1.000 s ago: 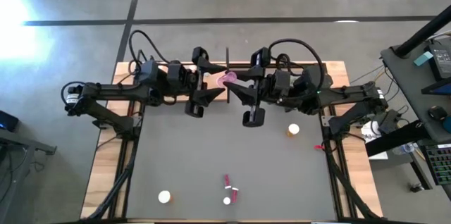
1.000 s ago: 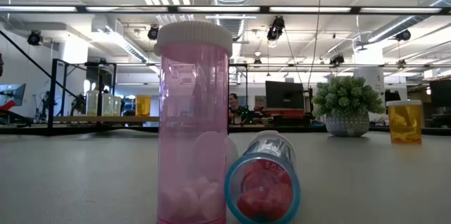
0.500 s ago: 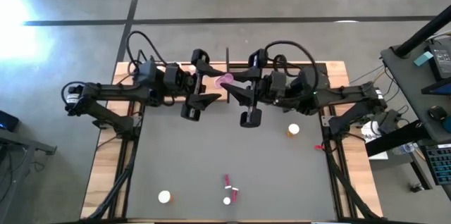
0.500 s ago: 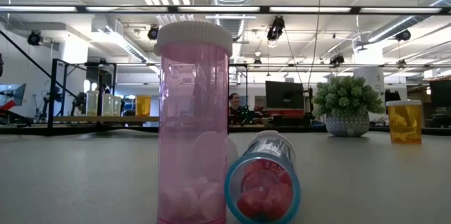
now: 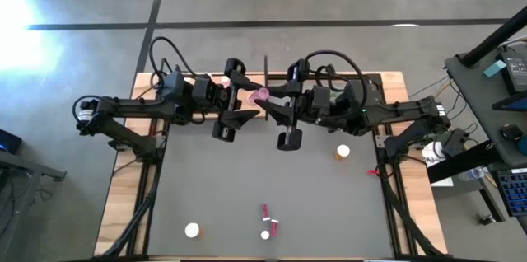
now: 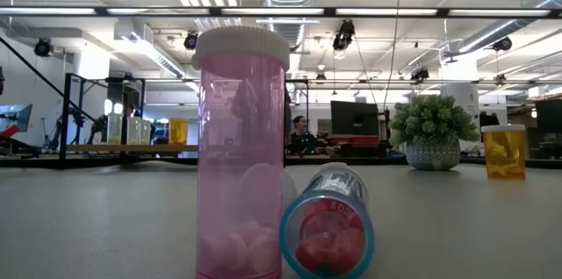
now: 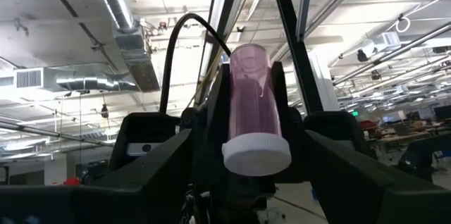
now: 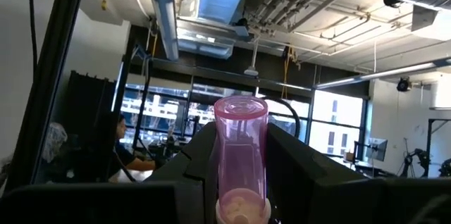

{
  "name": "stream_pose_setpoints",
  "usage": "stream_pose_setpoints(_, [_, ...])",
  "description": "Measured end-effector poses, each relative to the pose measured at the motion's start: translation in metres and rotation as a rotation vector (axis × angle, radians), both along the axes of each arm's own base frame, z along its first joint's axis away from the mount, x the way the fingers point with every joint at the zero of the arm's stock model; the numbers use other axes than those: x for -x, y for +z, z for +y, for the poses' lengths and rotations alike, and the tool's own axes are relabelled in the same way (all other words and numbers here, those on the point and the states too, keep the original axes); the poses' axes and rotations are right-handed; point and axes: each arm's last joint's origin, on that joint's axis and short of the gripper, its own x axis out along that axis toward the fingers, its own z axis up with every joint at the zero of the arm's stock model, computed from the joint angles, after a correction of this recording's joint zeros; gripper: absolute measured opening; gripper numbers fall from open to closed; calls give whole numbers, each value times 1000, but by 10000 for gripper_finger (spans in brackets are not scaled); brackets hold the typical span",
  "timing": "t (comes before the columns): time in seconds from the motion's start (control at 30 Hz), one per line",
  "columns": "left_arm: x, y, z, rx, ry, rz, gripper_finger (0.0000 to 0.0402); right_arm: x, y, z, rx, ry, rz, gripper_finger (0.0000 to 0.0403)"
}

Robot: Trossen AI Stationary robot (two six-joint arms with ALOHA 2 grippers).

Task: Pick and place medicine bottles onto shelf by color
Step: Put the right pink pill bottle on the shelf aligned with the other pink bottle

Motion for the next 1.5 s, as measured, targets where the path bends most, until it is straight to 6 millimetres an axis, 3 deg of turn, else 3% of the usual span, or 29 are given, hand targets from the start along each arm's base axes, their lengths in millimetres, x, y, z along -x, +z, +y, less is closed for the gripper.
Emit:
stream_pose_setpoints(0.67, [0, 0, 0, 2, -4, 0, 101, 0, 0, 0, -1, -2, 2, 89])
stream_pose_setpoints(1.07, [0, 0, 0, 4, -5, 2, 101, -1, -1, -1, -63, 8, 15, 90])
stream_pose_setpoints(1.27, [0, -1, 0, 3, -4, 3, 102, 8, 2, -3, -91, -14, 86, 132])
stream_pose_setpoints(1.5, [0, -1, 0, 2, -6, 9, 102, 30, 22, -6, -140, 0, 264, 208])
